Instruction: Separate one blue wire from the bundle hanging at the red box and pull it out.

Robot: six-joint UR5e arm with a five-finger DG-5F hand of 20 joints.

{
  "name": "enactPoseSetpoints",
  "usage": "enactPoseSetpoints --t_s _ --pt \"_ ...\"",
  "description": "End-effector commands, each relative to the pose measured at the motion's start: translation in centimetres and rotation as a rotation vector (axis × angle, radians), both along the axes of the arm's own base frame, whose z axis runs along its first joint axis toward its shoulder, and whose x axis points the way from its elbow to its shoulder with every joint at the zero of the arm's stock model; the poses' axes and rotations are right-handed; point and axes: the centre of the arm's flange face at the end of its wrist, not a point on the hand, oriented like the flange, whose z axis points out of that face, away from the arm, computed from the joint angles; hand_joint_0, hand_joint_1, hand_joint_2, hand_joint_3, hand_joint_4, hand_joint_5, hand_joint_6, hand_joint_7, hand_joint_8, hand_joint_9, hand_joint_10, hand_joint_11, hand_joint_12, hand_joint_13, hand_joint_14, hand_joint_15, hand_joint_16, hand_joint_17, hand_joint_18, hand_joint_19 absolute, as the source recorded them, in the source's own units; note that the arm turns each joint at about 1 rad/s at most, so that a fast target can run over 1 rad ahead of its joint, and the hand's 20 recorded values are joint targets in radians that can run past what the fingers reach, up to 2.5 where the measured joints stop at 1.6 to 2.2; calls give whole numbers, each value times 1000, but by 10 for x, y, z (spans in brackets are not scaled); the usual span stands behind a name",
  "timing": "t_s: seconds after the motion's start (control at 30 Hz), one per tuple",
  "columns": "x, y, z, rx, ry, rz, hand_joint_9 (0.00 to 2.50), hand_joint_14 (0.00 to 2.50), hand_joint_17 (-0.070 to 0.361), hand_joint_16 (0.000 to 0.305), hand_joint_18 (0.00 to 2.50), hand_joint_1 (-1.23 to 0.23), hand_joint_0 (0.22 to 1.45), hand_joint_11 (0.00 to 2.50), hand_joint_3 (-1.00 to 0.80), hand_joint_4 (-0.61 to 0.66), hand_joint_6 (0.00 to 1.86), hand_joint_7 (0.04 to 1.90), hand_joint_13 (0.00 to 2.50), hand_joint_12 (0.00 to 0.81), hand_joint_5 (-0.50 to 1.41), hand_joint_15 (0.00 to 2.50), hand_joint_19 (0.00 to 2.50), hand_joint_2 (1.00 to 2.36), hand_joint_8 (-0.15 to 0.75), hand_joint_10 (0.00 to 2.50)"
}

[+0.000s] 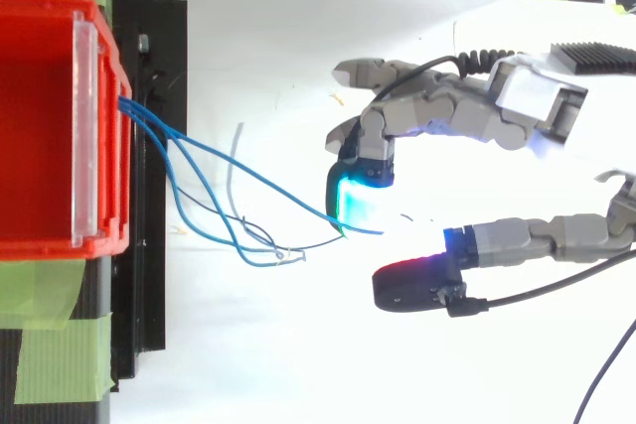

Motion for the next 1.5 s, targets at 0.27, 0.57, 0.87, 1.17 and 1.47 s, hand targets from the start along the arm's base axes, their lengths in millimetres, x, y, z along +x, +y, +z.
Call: enactPoseSetpoints --t_s 0.27,0.57,0.87,1.17,1.47 --pt "2 -1 1 45 -49 -51 519 6 117 52 0 -757 629 556 -139 242 691 1324 0 340 -135 197 296 1027 291 14" --pt "2 0 2 44 -53 -48 532 6 116 52 0 -756 628 568 -131 244 693 1318 18 341 -135 191 311 1027 292 14" --pt "2 -1 1 43 -50 -50 540 7 117 52 14 -757 625 579 -116 223 700 1321 68 339 -137 213 350 1027 293 12" --pt "2 -1 2 43 -51 -50 671 9 120 53 182 -766 612 606 -65 242 713 1333 194 363 -133 205 348 1029 317 16" --pt "2 -1 2 43 -51 -50 640 7 119 53 118 -748 613 632 -78 243 742 1260 151 363 -143 220 365 1026 312 15"
